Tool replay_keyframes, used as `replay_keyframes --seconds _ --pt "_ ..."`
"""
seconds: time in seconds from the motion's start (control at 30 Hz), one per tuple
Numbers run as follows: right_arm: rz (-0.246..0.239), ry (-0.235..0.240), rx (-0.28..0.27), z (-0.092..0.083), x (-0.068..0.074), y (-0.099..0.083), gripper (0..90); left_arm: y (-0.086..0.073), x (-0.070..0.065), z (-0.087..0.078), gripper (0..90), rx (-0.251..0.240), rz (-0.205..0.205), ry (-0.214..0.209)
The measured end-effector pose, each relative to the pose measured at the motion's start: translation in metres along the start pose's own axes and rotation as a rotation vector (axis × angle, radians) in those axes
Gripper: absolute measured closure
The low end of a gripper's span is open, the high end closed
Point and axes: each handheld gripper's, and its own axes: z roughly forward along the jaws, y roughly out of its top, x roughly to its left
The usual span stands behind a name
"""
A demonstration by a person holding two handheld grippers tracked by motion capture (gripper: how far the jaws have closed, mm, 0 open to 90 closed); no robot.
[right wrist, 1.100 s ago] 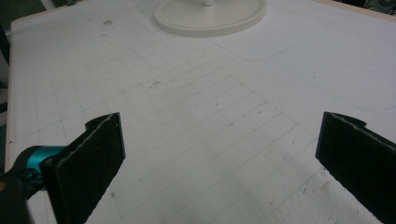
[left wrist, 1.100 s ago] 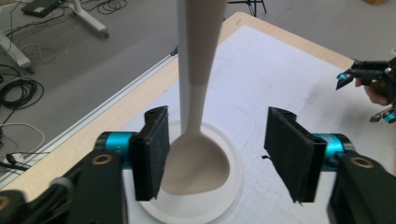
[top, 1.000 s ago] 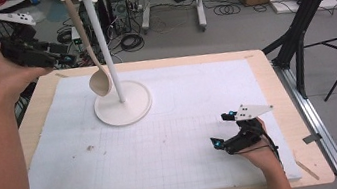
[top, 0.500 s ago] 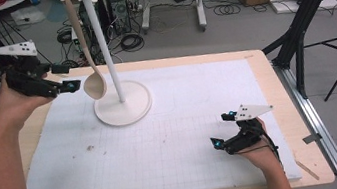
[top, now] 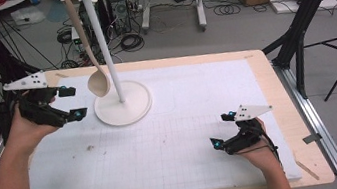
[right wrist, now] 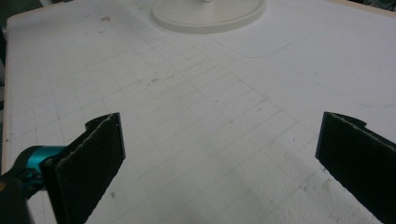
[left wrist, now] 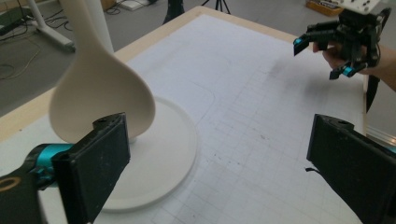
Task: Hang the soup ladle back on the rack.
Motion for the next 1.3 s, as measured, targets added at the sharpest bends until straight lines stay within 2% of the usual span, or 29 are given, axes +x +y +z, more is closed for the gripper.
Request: replay_keyframes --seconds 0.27,0.33,0.53,0.77,0.87,1.0,1.3 --pt "0.003 0.003 0.003 0.001 0.0 0.0 0.4 -0.02 -0.01 0.02 4.7 0.023 0.004 -0.071" --pt "0.002 0.003 0.004 0.001 0.0 0.0 0.4 -0.025 -0.011 0.027 1.7 0.042 0.006 -0.088" --pt "0.003 0.006 0.009 0.001 0.0 0.0 0.4 -0.038 -0.017 0.044 1.7 0.078 0.017 -0.145" --pt "0.008 0.01 0.014 0.004 0.0 -0.002 0.4 -0.059 -0.023 0.06 1.6 0.058 0.019 -0.206" --pt "0.011 0.014 0.018 0.005 0.0 -0.003 0.3 -0.07 -0.024 0.068 1.6 0.06 0.013 -0.217" --pt "0.005 0.022 0.015 0.007 0.0 -0.003 0.3 -0.081 -0.029 0.078 1.6 0.099 0.016 -0.202" --pt "0.008 0.032 0.054 0.016 -0.001 -0.008 0.3 -0.094 -0.031 0.083 1.6 0.109 0.021 -0.229"
